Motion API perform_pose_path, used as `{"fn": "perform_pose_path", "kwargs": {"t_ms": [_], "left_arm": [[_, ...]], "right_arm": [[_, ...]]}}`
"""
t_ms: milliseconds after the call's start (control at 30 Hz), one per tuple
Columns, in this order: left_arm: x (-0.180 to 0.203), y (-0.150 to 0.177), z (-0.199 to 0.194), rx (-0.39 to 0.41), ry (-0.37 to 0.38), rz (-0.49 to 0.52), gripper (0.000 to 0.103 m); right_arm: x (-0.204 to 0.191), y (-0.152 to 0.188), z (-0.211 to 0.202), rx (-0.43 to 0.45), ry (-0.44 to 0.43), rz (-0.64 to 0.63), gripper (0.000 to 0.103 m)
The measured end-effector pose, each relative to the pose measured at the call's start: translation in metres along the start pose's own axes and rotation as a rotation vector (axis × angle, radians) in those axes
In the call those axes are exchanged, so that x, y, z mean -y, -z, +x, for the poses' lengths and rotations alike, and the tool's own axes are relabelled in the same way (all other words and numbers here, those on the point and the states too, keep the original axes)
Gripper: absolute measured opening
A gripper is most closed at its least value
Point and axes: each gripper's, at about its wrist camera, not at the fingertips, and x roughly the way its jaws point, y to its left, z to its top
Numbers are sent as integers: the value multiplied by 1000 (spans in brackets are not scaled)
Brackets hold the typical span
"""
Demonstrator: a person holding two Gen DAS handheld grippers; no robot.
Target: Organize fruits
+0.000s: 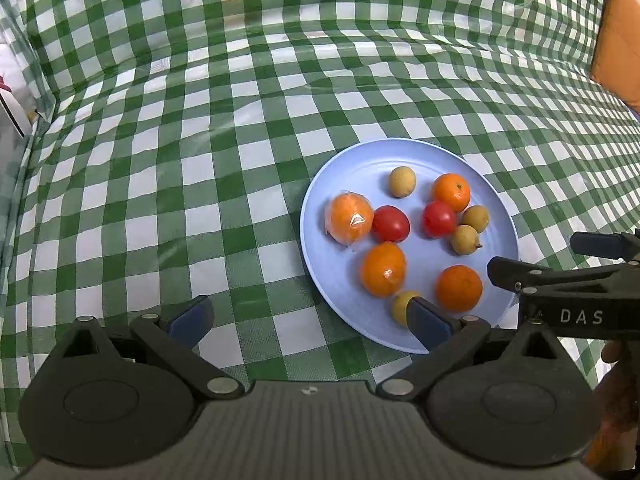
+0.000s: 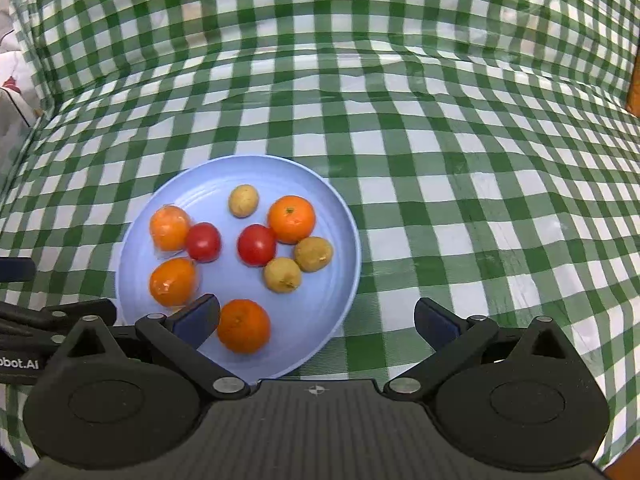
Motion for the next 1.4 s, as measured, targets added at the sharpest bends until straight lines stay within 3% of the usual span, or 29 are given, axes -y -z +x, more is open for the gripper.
{"fn": "perform_pose_path", "kwargs": {"t_ms": [1400], "left_arm": [[3,-1,1,6,26,46,103]], "right_arm": [[-2,-1,2,-4,-12,-7,102]]}}
